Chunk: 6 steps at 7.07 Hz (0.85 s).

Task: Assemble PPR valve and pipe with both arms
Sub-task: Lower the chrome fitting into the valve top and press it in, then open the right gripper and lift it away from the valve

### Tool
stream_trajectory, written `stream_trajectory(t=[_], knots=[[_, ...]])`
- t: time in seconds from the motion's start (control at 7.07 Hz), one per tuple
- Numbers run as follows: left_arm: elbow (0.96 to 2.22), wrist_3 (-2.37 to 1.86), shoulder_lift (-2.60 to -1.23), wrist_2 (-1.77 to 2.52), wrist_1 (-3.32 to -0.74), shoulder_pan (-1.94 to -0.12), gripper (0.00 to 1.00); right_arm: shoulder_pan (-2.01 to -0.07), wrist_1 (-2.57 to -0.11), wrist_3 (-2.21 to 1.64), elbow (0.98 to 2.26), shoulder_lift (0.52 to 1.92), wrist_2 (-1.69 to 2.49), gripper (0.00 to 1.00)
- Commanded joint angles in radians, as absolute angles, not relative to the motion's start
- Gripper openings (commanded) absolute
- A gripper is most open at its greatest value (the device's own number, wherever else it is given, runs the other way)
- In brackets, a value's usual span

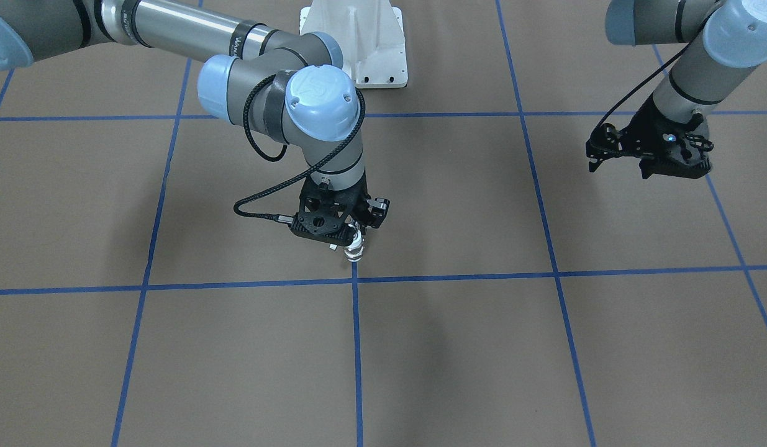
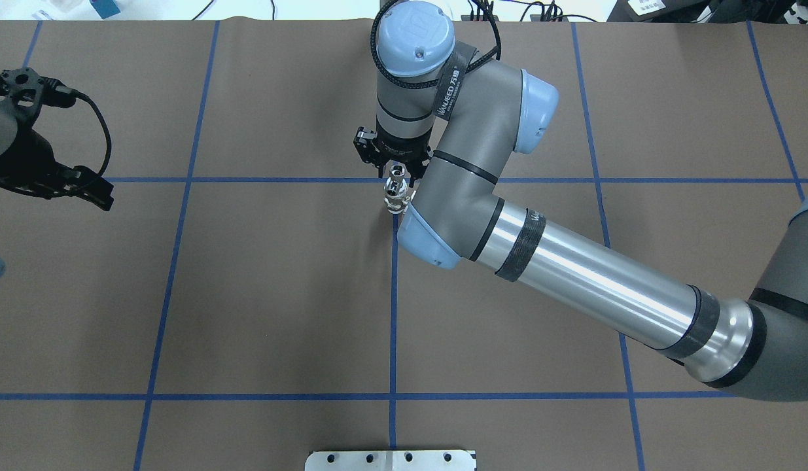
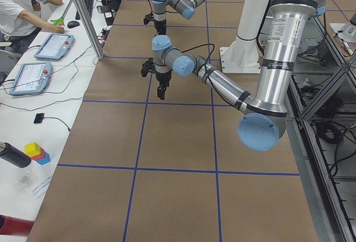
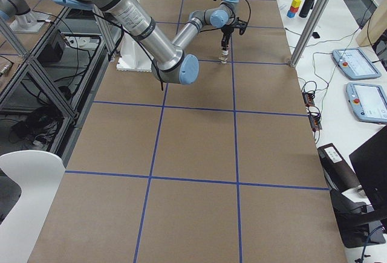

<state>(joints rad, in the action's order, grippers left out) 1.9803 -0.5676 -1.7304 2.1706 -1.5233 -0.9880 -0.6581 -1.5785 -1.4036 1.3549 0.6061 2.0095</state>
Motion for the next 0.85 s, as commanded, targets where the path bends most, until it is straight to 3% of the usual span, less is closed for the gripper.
stream_trajectory(t=[0.0, 0.14, 0.28, 0.71], knots=[[1.980, -0.568, -1.732, 2.171, -1.523, -0.988, 0.99, -0.658, -1.578, -1.402, 1.361, 0.604, 2.011, 0.80], [1.980, -0.568, -1.732, 2.171, -1.523, -0.988, 0.99, -0.661, -1.580, -1.404, 1.371, 0.604, 2.011, 1.00], [1.980, -0.568, -1.732, 2.171, -1.523, -0.988, 0.99, -0.684, -1.580, -1.402, 1.418, 0.623, 2.020, 1.00], [1.983, -0.552, -1.730, 2.177, -1.522, -1.014, 0.99, -0.809, -1.574, -1.277, 1.717, 0.924, 2.080, 1.00]])
